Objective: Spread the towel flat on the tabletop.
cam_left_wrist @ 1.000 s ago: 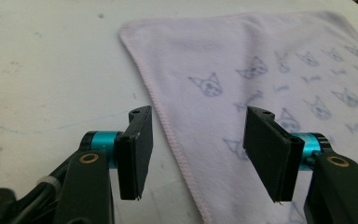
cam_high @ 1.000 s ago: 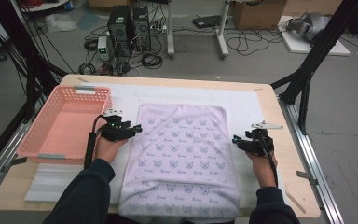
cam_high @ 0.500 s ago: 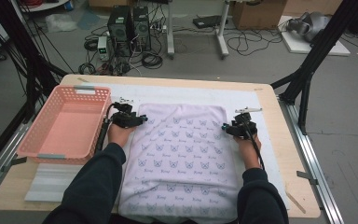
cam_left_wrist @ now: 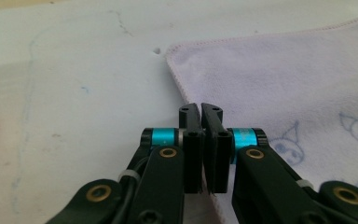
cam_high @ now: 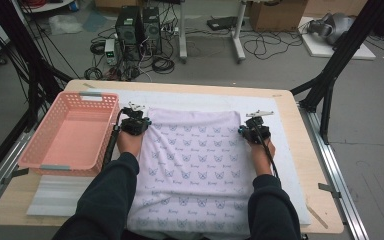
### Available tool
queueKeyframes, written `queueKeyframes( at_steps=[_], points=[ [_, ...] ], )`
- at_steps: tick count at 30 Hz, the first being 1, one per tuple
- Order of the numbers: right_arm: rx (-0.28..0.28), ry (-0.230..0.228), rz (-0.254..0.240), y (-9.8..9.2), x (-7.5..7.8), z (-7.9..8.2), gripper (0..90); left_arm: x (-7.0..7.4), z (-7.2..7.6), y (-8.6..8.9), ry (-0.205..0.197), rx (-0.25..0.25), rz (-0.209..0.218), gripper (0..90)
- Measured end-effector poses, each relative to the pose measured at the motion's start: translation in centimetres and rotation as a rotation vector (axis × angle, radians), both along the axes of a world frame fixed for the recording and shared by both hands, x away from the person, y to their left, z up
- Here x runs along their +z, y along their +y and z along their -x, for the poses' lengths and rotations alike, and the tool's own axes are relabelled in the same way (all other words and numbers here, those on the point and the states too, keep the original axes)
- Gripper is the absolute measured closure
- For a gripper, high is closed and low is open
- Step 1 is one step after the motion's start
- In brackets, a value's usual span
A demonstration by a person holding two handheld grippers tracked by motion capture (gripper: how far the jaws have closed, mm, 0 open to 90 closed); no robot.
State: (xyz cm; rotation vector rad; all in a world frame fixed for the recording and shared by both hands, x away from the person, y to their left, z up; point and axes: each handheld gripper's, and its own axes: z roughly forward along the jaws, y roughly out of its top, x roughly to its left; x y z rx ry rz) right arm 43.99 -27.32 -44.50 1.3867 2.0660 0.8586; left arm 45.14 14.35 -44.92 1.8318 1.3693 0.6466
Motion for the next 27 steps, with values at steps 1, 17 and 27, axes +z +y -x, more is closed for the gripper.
queueKeyframes(
  at_steps=[1,17,27],
  points=[
    [-0.031,-0.011,0.028,0.1,0.0,-0.2,88.2,0.0,-0.1,0.2,0.006,0.004,0.02,69.0],
    [-0.07,-0.053,-0.133,-2.6,0.9,1.9,66.4,0.7,-3.2,-1.0,-0.045,0.059,-0.084,88.1],
    [0.099,0.051,-0.064,-0.9,0.2,1.9,87.8,1.3,-2.3,0.3,0.008,0.017,0.051,49.3]
  ],
)
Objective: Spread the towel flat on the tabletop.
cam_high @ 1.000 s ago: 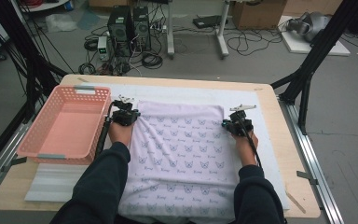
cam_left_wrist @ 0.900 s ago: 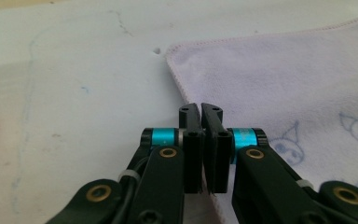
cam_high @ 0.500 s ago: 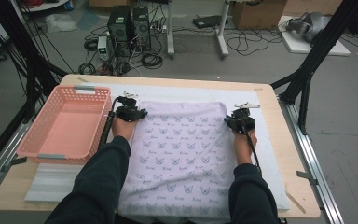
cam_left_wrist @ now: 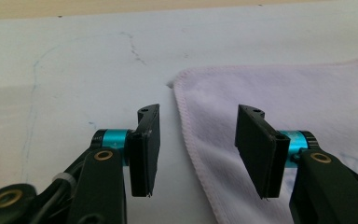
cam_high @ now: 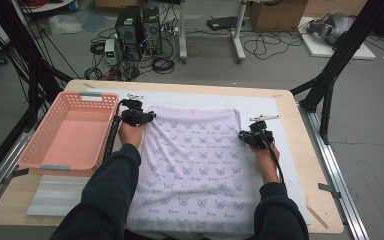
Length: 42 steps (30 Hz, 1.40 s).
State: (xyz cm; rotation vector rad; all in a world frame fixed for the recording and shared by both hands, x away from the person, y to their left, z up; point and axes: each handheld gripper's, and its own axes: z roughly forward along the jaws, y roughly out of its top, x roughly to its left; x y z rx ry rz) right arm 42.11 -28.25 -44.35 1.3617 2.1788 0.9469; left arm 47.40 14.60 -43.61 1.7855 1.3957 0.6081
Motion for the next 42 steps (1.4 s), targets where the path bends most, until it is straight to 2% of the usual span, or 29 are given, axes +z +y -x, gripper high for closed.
queueKeyframes(
  at_steps=[1,2,3,5,6,8,10,13,15,16,17,18,19,20,21,23,24,26,27,28,29,31,32,34,36,37,39,41,42],
  points=[
    [-0.019,-0.035,0.08,0.3,0.0,0.0,88.0,0.2,0.3,0.1,0.013,-0.015,0.017,49.1],
    [-0.042,-0.051,0.111,0.4,0.0,0.0,87.9,0.4,0.6,0.0,0.026,-0.031,0.026,48.9],
    [-0.082,-0.063,0.108,0.4,-0.1,0.0,87.8,0.6,1.1,0.1,0.016,-0.05,0.037,48.7],
    [-0.132,-0.062,0.039,0.0,-0.4,-0.1,86.0,0.8,2.0,0.0,0.005,-0.077,0.058,48.7],
    [-0.137,-0.065,0.025,0.0,-0.4,0.0,81.8,0.7,2.5,0.0,0.02,-0.101,0.059,48.5],
    [-0.122,-0.06,0.027,0.1,0.0,0.2,73.6,0.5,3.0,-0.2,0.082,-0.15,0.056,45.7],
    [-0.08,-0.058,0.012,0.2,0.7,0.7,69.6,0.2,4.0,-0.4,0.067,-0.165,0.055,46.5],
    [-0.027,-0.089,0.036,0.3,1.9,2.0,68.8,-0.7,4.6,-0.7,0.096,-0.185,-0.006,47.7],
    [-0.021,-0.124,0.027,0.1,2.3,3.1,68.9,-1.0,5.2,-0.8,0.036,-0.2,-0.072,61.0],
    [-0.016,-0.121,0.016,-0.2,2.3,3.6,68.9,-1.1,5.3,-0.7,0.027,-0.215,-0.07,78.9],
    [-0.018,-0.119,0.008,-0.4,2.2,4.1,69.0,-1.1,5.2,-0.8,0.019,-0.191,-0.08,85.5],
    [-0.02,-0.118,-0.002,-0.8,2.0,4.7,69.0,-1.1,5.1,-0.8,0.005,-0.156,-0.109,86.6],
    [-0.018,-0.113,-0.012,-1.1,1.8,5.2,69.0,-1.1,4.9,-0.6,0.002,-0.111,-0.1,86.9],
    [-0.015,-0.103,-0.017,-1.4,1.6,5.8,69.0,-1.2,4.7,-0.3,0.01,-0.079,-0.061,86.9],
    [-0.015,-0.102,-0.02,-1.6,1.3,6.4,68.9,-1.3,4.6,-0.2,0.015,-0.062,-0.04,86.8],
    [-0.005,-0.083,-0.036,-2.0,0.8,7.6,67.3,-1.3,4.6,-0.3,-0.009,-0.05,-0.06,85.6],
    [0.001,-0.068,-0.048,-2.2,0.5,8.2,66.2,-1.3,4.6,-0.3,-0.01,-0.04,-0.062,81.3],
    [0.022,-0.05,-0.071,-2.3,0.0,9.5,62.9,-1.1,4.7,-0.1,0.004,-0.039,-0.017,60.6],
    [0.031,-0.039,-0.076,-2.4,-0.2,10.0,62.5,-0.9,4.8,0.0,0.018,-0.048,0.007,53.5],
    [0.041,-0.026,-0.071,-2.4,-0.3,10.4,62.5,-0.6,5.1,0.1,0.024,-0.068,0.012,50.2],
    [0.046,-0.011,-0.073,-2.4,-0.2,10.7,62.6,-0.3,5.6,0.2,0.009,-0.084,0.013,47.9],
    [0.054,0.012,-0.113,-2.4,-0.1,11.2,64.5,0.2,6.8,0.3,-0.03,-0.116,0.034,47.5],
    [0.066,0.021,-0.103,-2.3,0.0,11.4,67.1,0.4,7.3,0.4,-0.036,-0.138,0.04,47.5],
    [0.079,0.024,-0.069,-2.0,-0.2,11.9,70.3,0.7,8.2,0.4,-0.008,-0.186,0.039,46.7],
    [0.075,0.041,-0.08,-2.0,-0.2,12.2,87.6,0.8,9.5,0.4,-0.017,-0.215,0.048,47.1],
    [0.08,0.048,-0.068,-1.9,-0.1,12.2,88.3,0.8,10.2,0.4,-0.017,-0.219,0.041,47.1],
    [0.059,0.005,0.046,-1.5,0.2,12.4,88.6,0.5,11.5,0.6,-0.005,-0.237,0.033,47.2],
    [0.022,-0.015,0.057,-1.6,0.1,12.5,88.2,0.2,12.8,0.8,0.01,-0.257,0.025,47.1],
    [0.01,-0.015,0.026,-1.7,0.0,12.6,85.3,0.1,13.6,0.9,0.009,-0.269,0.022,47.0]
  ],
)
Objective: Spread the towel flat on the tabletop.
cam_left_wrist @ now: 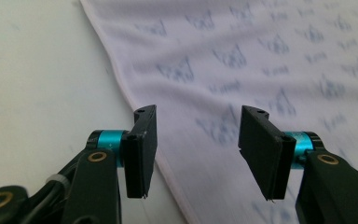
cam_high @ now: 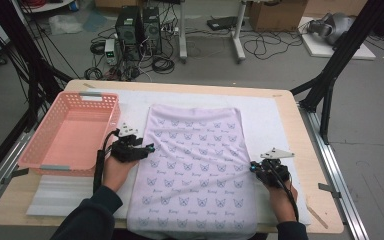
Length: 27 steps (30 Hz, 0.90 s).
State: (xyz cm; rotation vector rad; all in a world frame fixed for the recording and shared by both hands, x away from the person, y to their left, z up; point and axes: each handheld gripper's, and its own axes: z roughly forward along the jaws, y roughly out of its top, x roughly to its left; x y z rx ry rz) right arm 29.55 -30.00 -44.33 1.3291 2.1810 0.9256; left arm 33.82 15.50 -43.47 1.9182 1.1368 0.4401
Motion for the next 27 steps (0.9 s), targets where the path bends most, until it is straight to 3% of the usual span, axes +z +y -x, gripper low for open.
queueKeyframes(
  at_steps=[3,8,9,11,13,14,16,19,24,25,26,27],
  points=[
    [0.0,-0.014,-0.054,-0.3,0.1,0.7,68.6,-0.2,2.0,0.5,0.001,-0.023,0.046,46.9],
    [0.038,-0.022,-0.068,-0.8,0.9,3.2,64.5,-1.0,4.0,0.5,0.043,-0.058,0.032,49.9],
    [0.048,0.0,-0.072,-0.8,0.8,3.9,63.3,-1.2,4.4,0.3,0.046,-0.076,0.017,54.2],
    [0.083,0.028,-0.05,-0.7,0.4,5.2,61.9,-1.6,5.1,0.0,-0.018,-0.088,-0.064,64.4],
    [0.1,0.044,-0.032,-0.5,0.1,6.3,62.9,-1.4,5.3,0.1,-0.003,-0.064,-0.063,85.6],
    [0.098,0.044,-0.042,-0.5,0.1,6.8,67.5,-1.4,5.3,0.2,-0.001,-0.065,-0.062,87.4],
    [0.102,0.06,-0.045,-0.2,0.2,7.4,85.8,-1.5,5.3,0.3,-0.009,-0.044,-0.051,88.2],
    [0.101,0.051,0.021,0.5,0.5,8.0,88.7,-1.4,5.4,0.5,-0.014,-0.01,-0.055,88.3],
    [0.11,0.065,0.005,-0.6,0.7,8.9,90.0,-1.4,5.8,1.0,-0.022,-0.003,-0.033,87.3],
    [0.1,0.057,0.034,-0.8,0.8,9.0,89.1,-1.4,5.8,1.1,-0.026,-0.004,-0.027,84.0],
    [0.093,0.048,0.039,-1.0,0.8,9.0,83.5,-1.4,5.7,1.3,-0.018,-0.008,-0.012,73.2],
    [0.082,0.038,-0.005,-1.4,0.9,9.0,71.5,-1.4,5.7,1.4,-0.014,-0.012,0.011,64.5]
  ],
)
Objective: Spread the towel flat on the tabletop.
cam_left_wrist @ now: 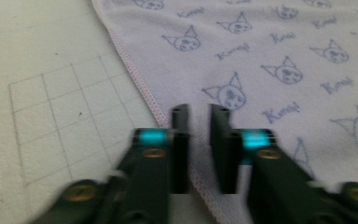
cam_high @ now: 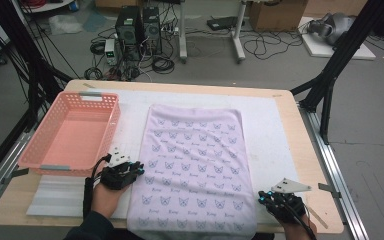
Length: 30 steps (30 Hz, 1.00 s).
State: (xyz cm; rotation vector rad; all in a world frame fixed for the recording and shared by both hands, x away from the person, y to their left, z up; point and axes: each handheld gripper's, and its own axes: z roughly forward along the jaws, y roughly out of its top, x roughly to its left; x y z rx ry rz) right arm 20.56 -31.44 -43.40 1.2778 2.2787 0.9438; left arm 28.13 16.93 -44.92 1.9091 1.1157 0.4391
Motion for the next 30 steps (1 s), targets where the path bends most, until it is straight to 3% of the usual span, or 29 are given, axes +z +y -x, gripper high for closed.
queueKeyframes(
  at_steps=[2,4,9,12,14,16,21,24,26,28,30],
  points=[
    [-0.031,-0.036,-0.051,-0.5,0.3,-0.1,69.5,0.2,0.0,0.3,-0.009,0.006,0.024,51.6],
    [-0.04,-0.069,-0.065,-0.5,0.5,-0.4,65.0,0.5,0.0,0.6,-0.026,-0.002,0.062,46.6],
    [-0.06,-0.124,-0.059,0.0,0.5,-2.3,49.7,0.7,-0.2,0.7,-0.059,-0.036,0.15,36.7],
    [-0.067,-0.145,-0.066,0.3,0.7,-3.6,44.4,1.3,-0.2,0.9,-0.106,-0.046,0.202,30.2],
    [-0.075,-0.165,-0.091,0.4,1.1,-4.4,41.6,1.9,-0.1,0.9,-0.13,-0.028,0.208,22.0],
    [-0.091,-0.187,-0.107,0.5,1.6,-5.2,38.6,2.2,-0.2,1.0,-0.155,-0.041,0.223,14.3],
    [-0.1,-0.214,-0.125,0.9,2.3,-6.6,27.5,2.7,-1.0,1.1,-0.185,-0.065,0.229,14.7],
    [-0.083,-0.243,-0.11,1.0,1.8,-7.0,23.1,2.7,-1.5,1.2,-0.216,-0.102,0.231,18.7],
    [-0.069,-0.237,-0.099,1.1,1.1,-7.2,20.9,2.4,-1.7,1.2,-0.249,-0.113,0.221,17.6],
    [-0.039,-0.211,-0.081,1.0,0.5,-7.3,20.8,2.0,-1.9,1.2,-0.252,-0.106,0.19,17.5],
    [-0.03,-0.203,-0.084,0.8,0.2,-7.4,20.5,1.8,-2.0,1.2,-0.227,-0.096,0.176,17.6]
  ],
)
